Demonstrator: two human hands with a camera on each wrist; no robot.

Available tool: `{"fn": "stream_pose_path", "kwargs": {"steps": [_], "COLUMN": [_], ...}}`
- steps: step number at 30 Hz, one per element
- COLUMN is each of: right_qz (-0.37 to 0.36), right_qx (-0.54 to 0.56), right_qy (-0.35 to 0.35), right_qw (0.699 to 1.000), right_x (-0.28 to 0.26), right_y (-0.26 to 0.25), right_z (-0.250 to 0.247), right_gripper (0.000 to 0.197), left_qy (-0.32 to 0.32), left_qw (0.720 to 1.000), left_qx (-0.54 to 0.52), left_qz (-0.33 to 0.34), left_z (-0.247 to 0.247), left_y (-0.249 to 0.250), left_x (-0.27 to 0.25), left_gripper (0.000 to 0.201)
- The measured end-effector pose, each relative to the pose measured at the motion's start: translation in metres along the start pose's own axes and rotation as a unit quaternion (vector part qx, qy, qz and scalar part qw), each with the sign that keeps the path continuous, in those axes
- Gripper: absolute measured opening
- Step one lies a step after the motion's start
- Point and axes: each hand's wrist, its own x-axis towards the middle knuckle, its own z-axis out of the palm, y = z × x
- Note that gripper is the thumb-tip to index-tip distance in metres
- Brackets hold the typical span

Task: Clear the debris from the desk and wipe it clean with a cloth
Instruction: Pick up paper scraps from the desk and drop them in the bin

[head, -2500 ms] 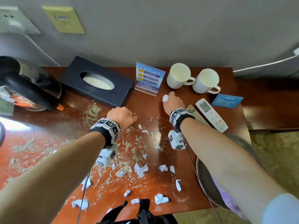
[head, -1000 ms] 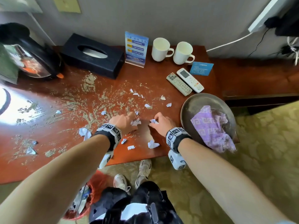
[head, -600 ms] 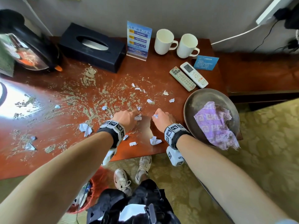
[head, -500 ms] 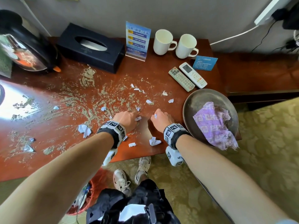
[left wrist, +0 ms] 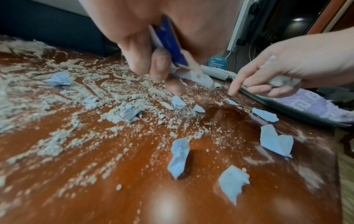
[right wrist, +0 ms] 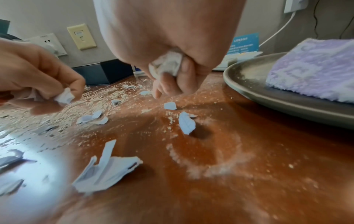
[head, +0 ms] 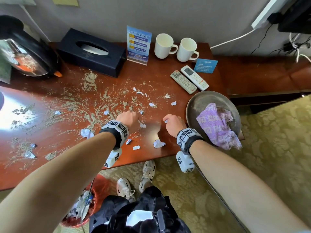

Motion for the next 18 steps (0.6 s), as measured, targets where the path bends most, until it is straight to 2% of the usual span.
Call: {"fn": "stream_pose_path", "kwargs": {"steps": [6, 11, 16, 18], "right_qz": [-0.014, -0.010, 0.017, 0.034], "right_qx": [0.018, 0.008, 0.002, 0.011], "right_qy": [-0.029, -0.057, -0.046, -0.038], "right_qw": [0.999, 0.998, 0.999, 0.999], "right_x": [-0.025, -0.052, -0.065, -0.068], "right_y": [0.006, 0.010, 0.011, 0.011], "right_z": [0.015, 0.036, 0.062, 0.071], "right_gripper": [0.030, 0.049, 0.061, 0.072], "left_qy": [-0.011, -0.025, -0.035, -0.042], "left_qw": [0.999, 0.997, 0.996, 0.993], "left_qx": [-0.027, -0.057, 0.063, 0.102], "left_qz": [-0.020, -0.043, -0.043, -0.046], "left_z": [0.014, 0.028, 0.039, 0.042], "left_y": [-0.010, -0.016, -0.016, -0.014], "left_x": [-0.021, -0.044, -0.066, -0.075], "left_gripper": [0.030, 0.051, 0.071, 0.083]}}
